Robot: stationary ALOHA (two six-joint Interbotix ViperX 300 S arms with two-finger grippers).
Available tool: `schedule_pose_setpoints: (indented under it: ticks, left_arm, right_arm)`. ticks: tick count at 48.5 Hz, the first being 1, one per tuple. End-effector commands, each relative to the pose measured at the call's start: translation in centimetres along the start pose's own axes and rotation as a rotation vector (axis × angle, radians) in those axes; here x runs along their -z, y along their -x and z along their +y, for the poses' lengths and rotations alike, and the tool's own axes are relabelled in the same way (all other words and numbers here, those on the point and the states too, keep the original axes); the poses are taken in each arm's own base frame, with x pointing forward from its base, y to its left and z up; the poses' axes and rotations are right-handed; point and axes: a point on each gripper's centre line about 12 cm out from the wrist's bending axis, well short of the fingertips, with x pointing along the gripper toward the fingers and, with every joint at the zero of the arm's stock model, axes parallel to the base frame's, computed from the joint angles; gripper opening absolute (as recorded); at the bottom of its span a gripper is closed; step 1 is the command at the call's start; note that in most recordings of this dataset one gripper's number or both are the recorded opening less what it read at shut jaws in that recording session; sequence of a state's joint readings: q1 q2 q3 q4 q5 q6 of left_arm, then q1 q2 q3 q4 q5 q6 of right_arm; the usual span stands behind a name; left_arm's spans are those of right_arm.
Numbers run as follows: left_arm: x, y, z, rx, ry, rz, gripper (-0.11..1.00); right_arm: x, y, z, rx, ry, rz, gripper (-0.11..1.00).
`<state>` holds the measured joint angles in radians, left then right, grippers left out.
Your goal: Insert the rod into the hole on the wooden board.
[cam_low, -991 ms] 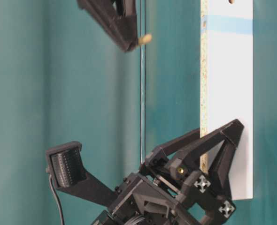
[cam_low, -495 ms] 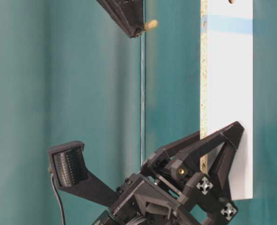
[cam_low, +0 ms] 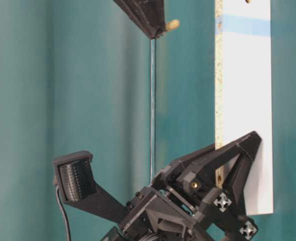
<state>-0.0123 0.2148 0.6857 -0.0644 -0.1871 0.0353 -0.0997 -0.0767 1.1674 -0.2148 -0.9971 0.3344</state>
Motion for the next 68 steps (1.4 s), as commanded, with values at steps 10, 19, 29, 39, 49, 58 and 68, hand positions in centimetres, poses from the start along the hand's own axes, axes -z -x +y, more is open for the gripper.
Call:
schedule_pose_setpoints:
  ticks: [10, 19, 29, 39, 49, 58, 68]
  left_arm:
    - [-1.2, 0.5, -0.2, 0.004, -0.009, -0.037, 0.31]
    - [-1.0, 0.4, -0.2, 0.005, -0.007, -0.023, 0.31]
    - [-0.9, 0.4, -0.2, 0.005, -0.007, -0.017, 0.31]
    - [-1.0, 0.5, -0.2, 0.005, -0.007, -0.021, 0.31]
    - [-1.0, 0.5, -0.2, 0.005, -0.007, -0.018, 0.31]
    - [-1.0, 0.5, -0.2, 0.005, -0.007, -0.017, 0.31]
    - [-0.9, 0.5, -0.2, 0.005, -0.007, -0.015, 0.31]
  right_arm:
    - [0.0, -0.5, -0.3, -0.003, 0.008, -0.051, 0.10]
    - [0.6, -0.8, -0.5, 0.002, 0.004, -0.042, 0.10]
    - [1.2, -0.8, -0.6, 0.003, 0.000, -0.034, 0.10]
    - [1.6, -1.0, -0.7, -0.002, -0.001, -0.039, 0.10]
    - [2.2, -1.1, -0.8, -0.003, -0.008, -0.034, 0.10]
    - [2.5, -1.0, -0.8, 0.000, -0.009, -0.023, 0.10]
    - [2.7, -0.8, -0.9, 0.006, -0.003, -0.013, 0.10]
